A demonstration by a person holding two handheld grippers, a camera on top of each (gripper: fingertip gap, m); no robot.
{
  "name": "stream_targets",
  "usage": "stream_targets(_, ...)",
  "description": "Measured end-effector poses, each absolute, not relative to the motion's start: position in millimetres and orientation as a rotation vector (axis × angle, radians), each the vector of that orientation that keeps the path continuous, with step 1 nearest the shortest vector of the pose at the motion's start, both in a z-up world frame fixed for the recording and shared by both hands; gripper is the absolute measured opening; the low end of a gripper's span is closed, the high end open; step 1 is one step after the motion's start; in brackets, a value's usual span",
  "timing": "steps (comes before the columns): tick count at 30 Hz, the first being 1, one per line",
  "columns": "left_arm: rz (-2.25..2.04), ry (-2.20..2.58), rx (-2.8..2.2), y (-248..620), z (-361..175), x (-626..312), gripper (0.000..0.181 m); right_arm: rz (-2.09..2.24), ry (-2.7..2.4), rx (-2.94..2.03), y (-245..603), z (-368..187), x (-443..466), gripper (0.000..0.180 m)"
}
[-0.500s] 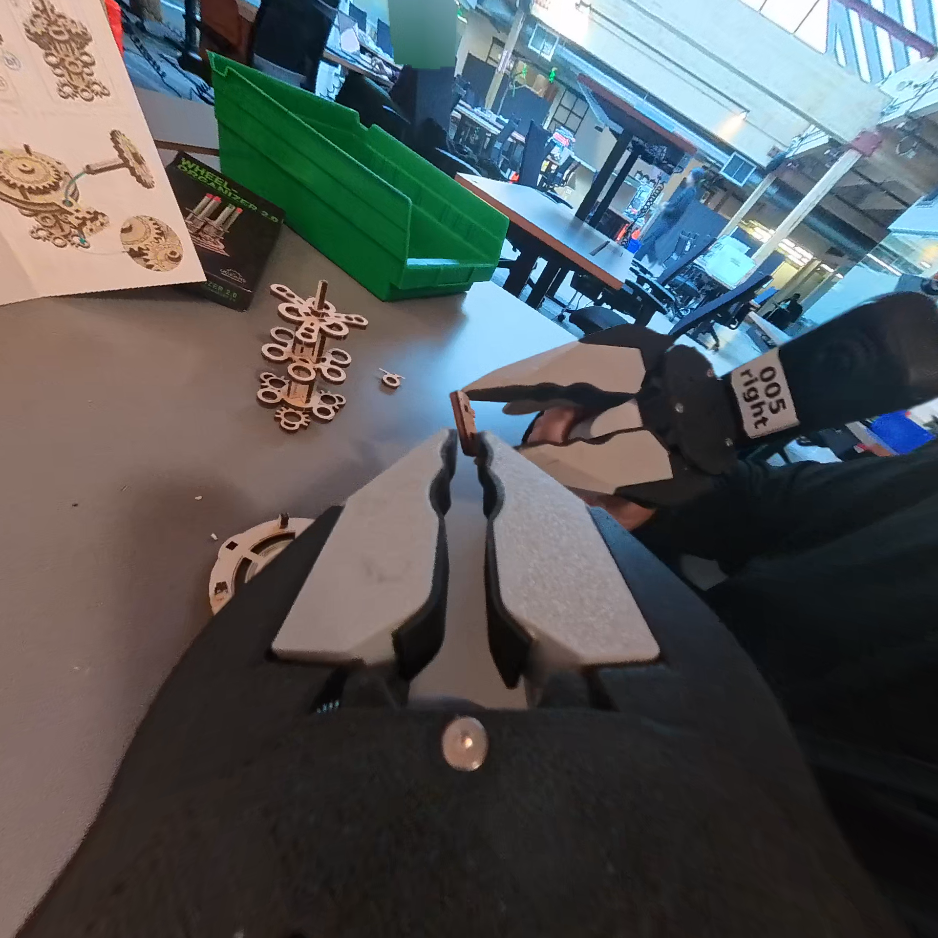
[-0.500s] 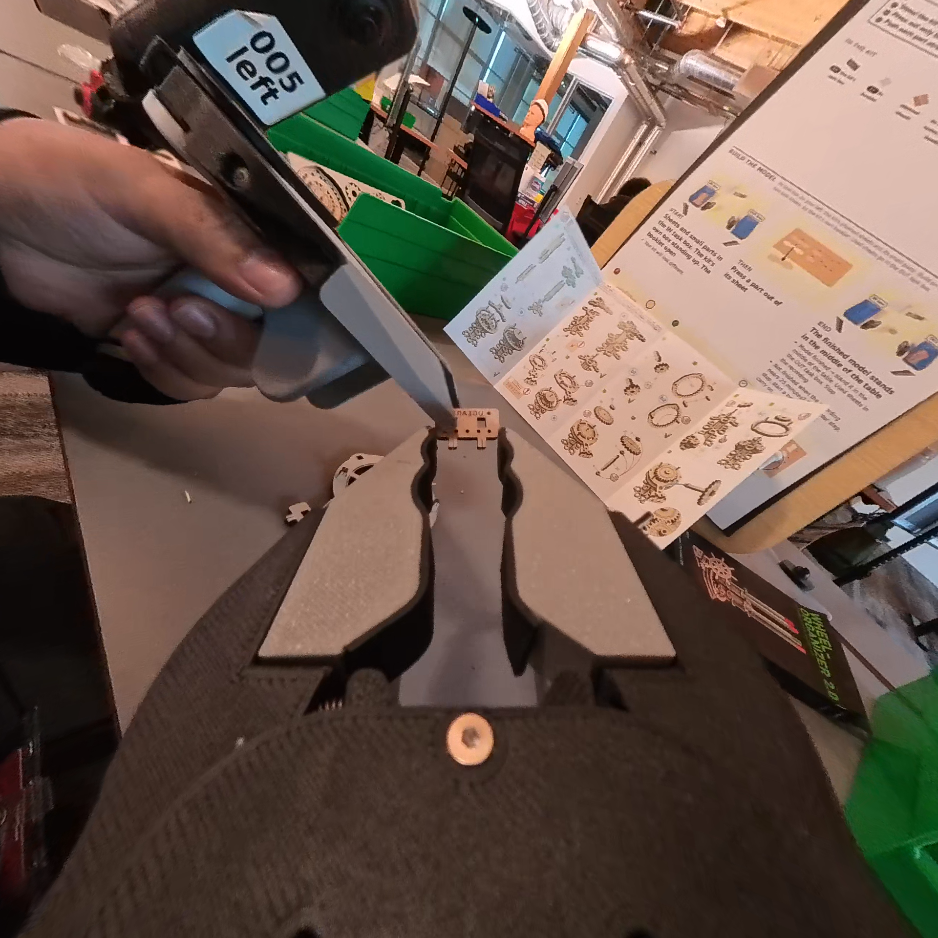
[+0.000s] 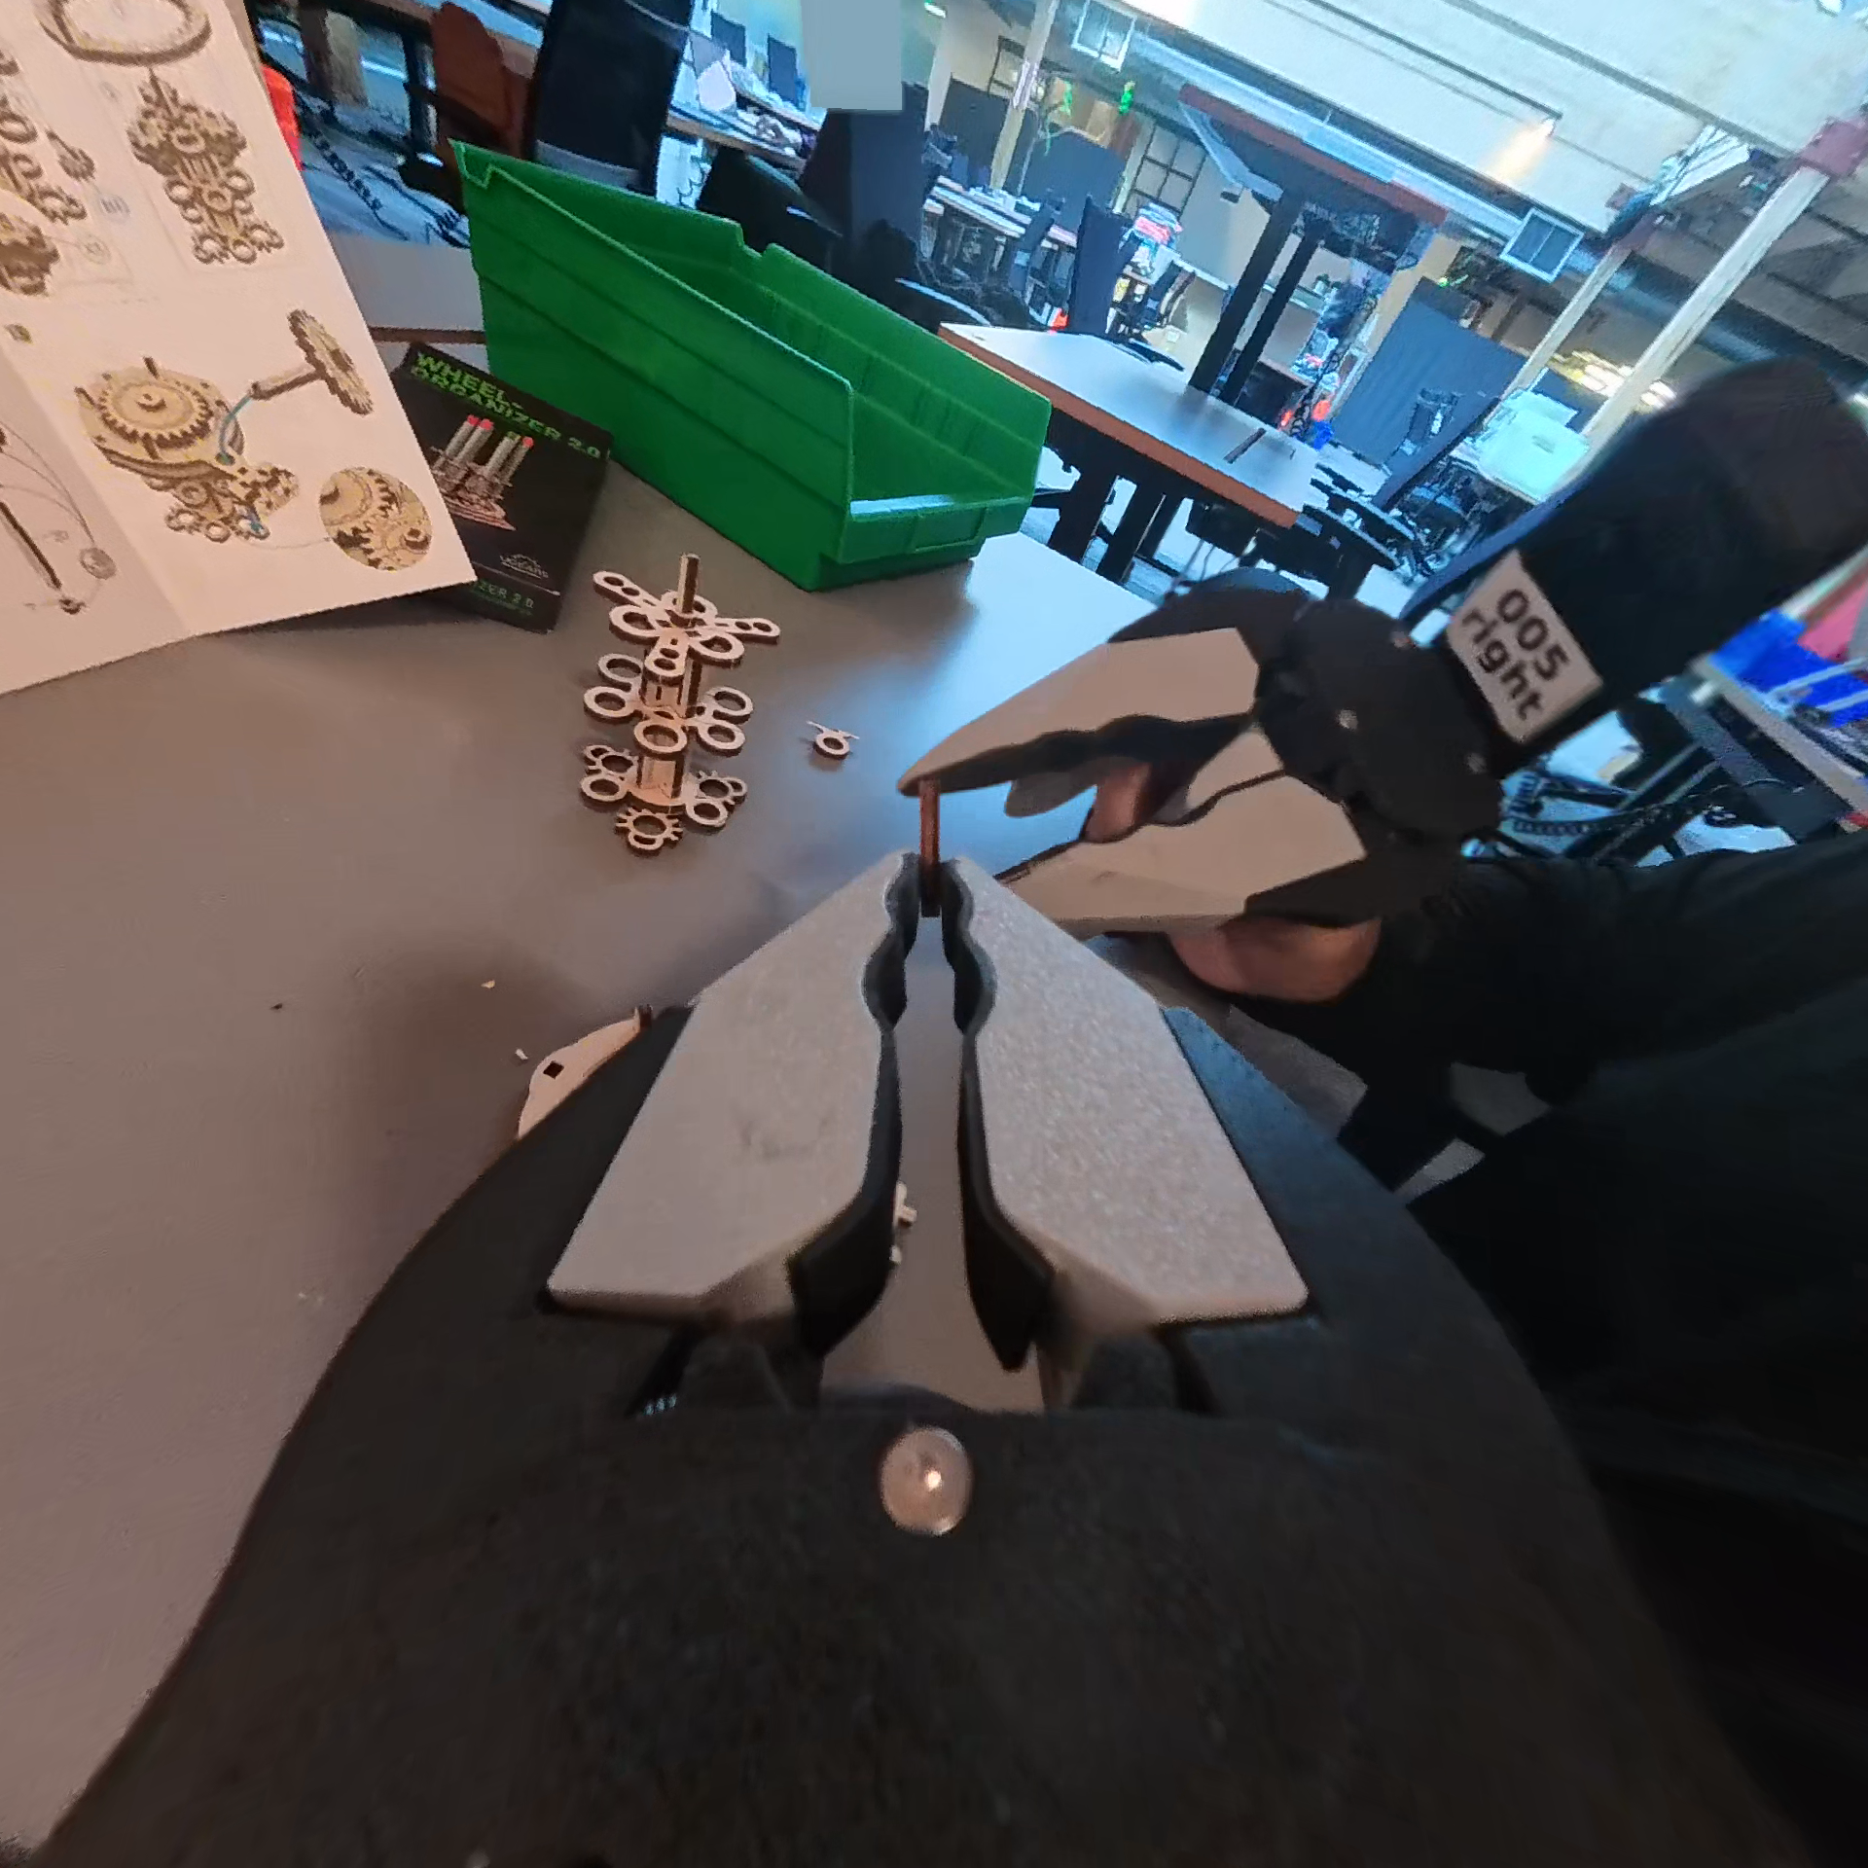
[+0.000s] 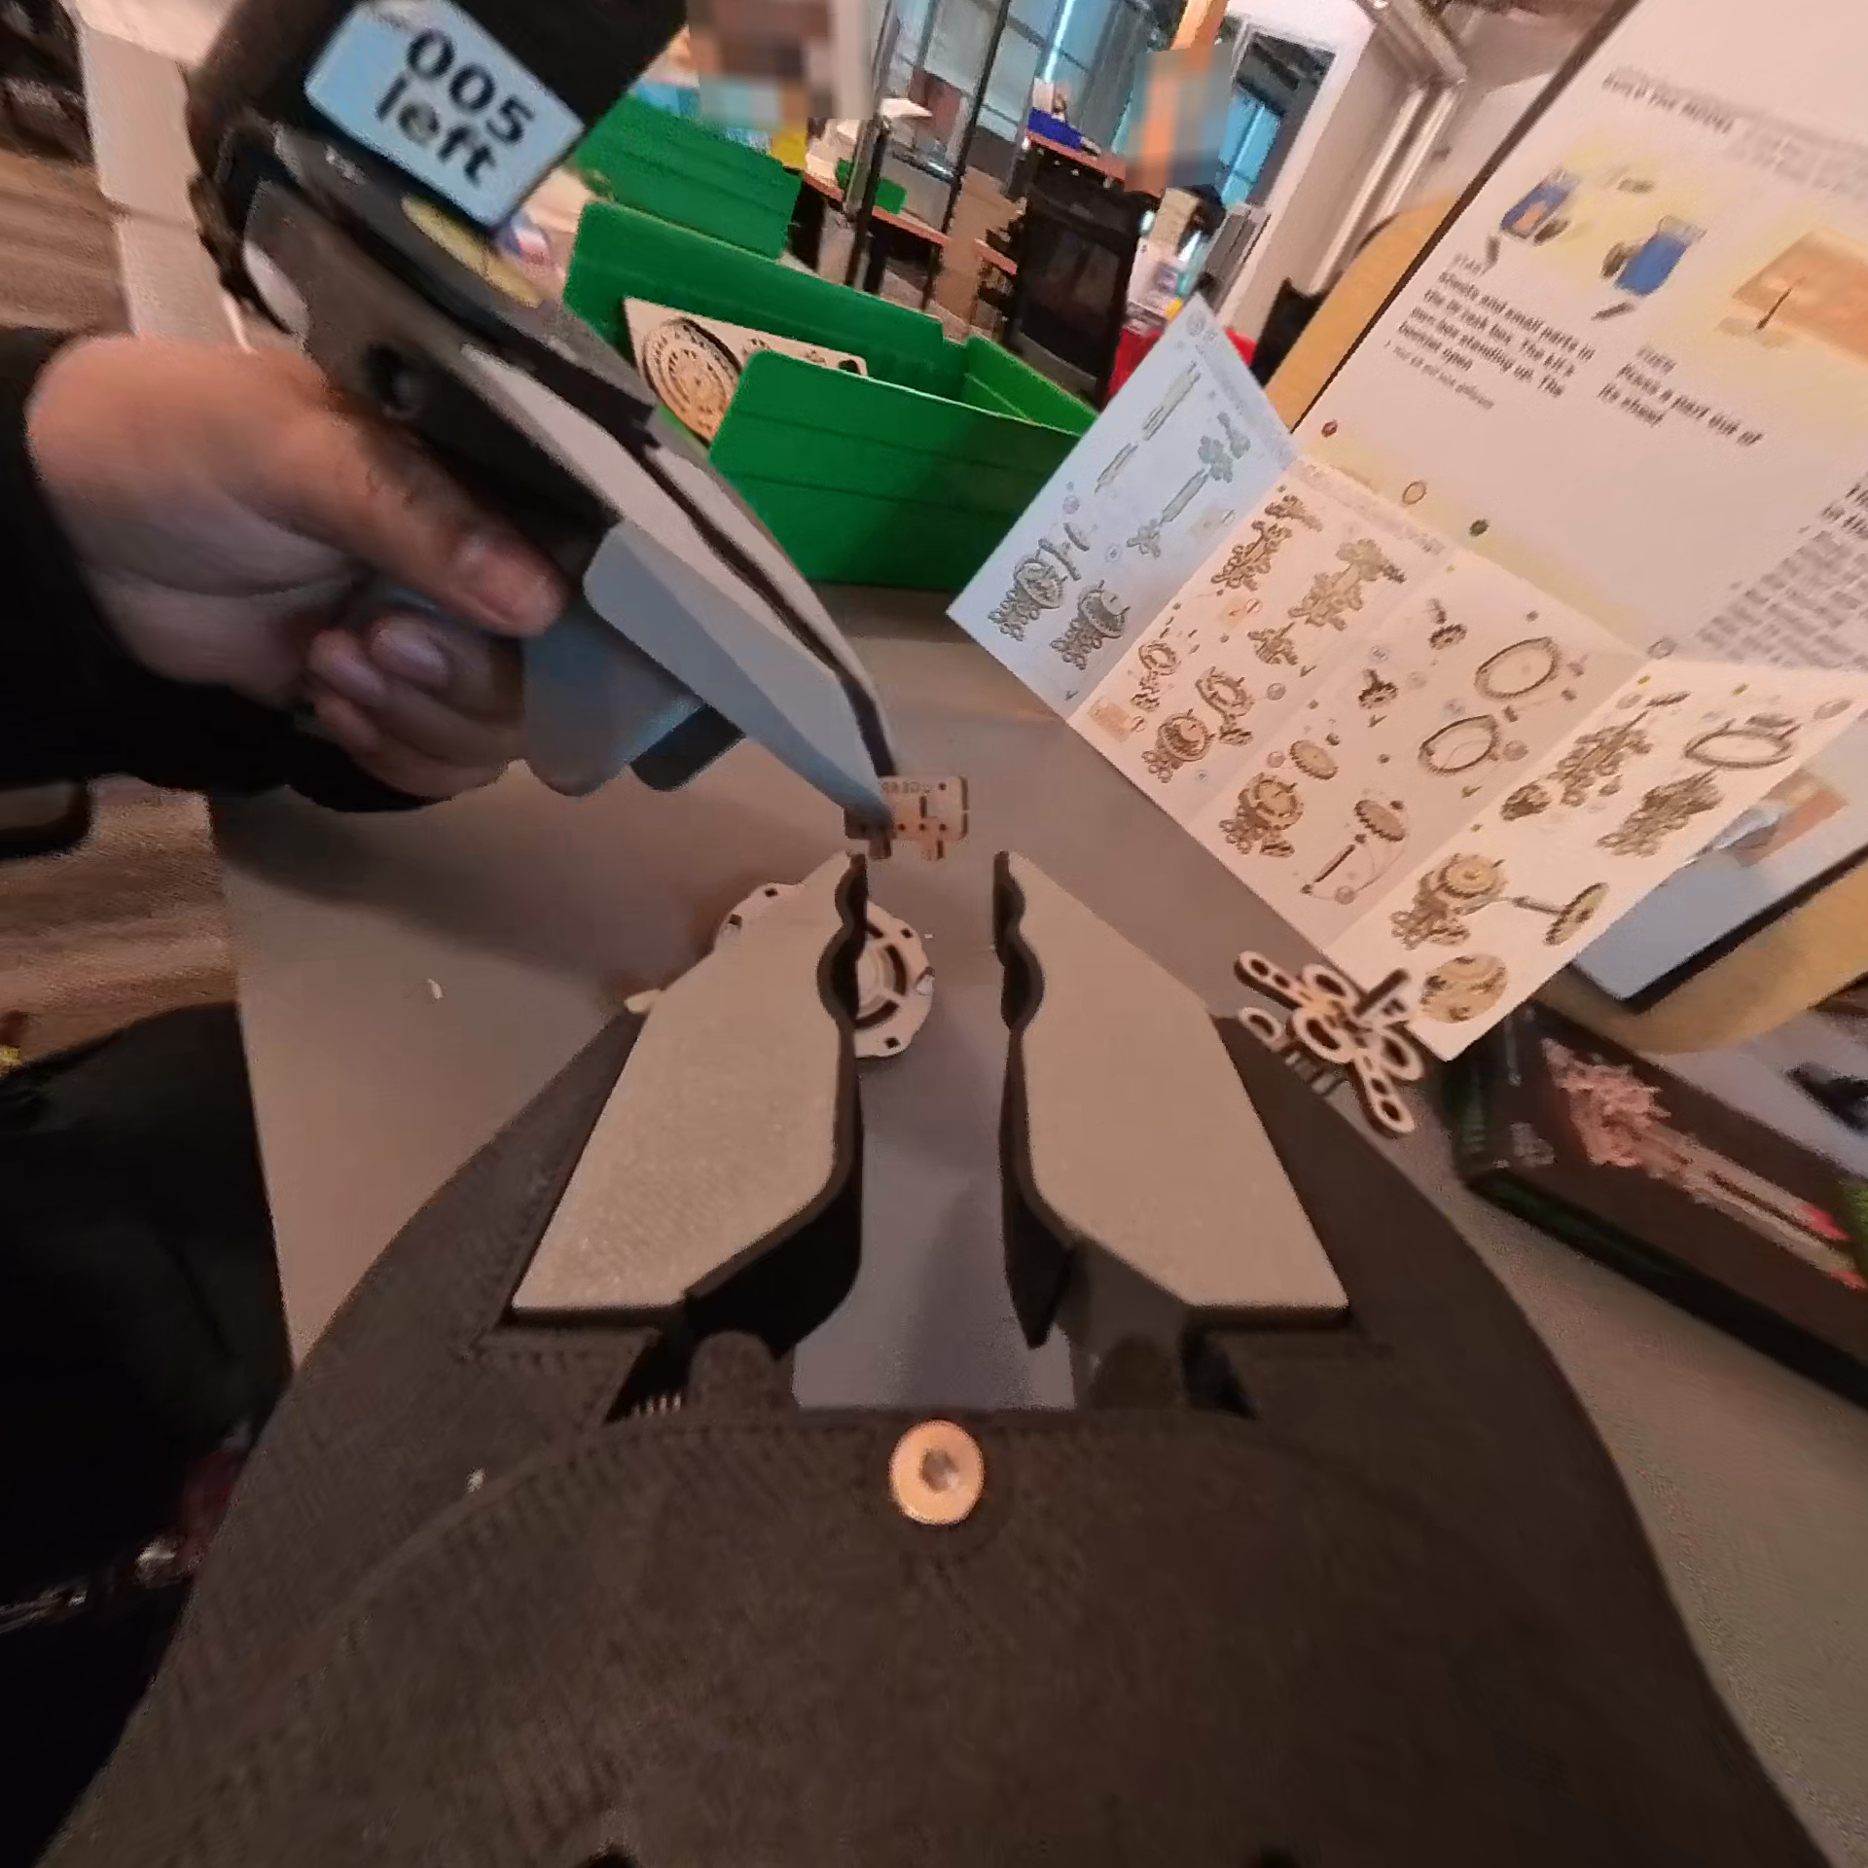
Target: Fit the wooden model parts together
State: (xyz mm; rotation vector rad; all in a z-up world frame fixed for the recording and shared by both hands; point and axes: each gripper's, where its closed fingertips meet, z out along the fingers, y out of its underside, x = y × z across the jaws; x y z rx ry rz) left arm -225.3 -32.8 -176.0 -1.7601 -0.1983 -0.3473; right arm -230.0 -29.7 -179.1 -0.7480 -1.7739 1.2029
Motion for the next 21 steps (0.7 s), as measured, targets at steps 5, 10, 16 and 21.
stream_targets(5, -0.299, -0.127, -1.723, -35.5, -171.8, -223.4, 0.0, 1.565, -1.841, -0.8, -41.3, -174.7, -223.2, 0.021)
stream_targets(10, -0.301, -0.055, -1.64, -39.6, -165.2, -216.6, 0.0, 1.872, -1.832, -0.888, -40.7, -166.1, -220.3, 0.002)
stream_targets(16, -0.322, -0.045, -1.678, -35.7, -174.3, -211.2, 0.001, 1.994, -1.821, -0.926, -39.5, -162.4, -219.4, 0.0)
stream_targets(21, -0.306, -0.025, -1.721, -34.1, -180.0, -207.2, 0.0, 1.943, -1.846, -0.879, -45.2, -163.8, -217.7, 0.0)
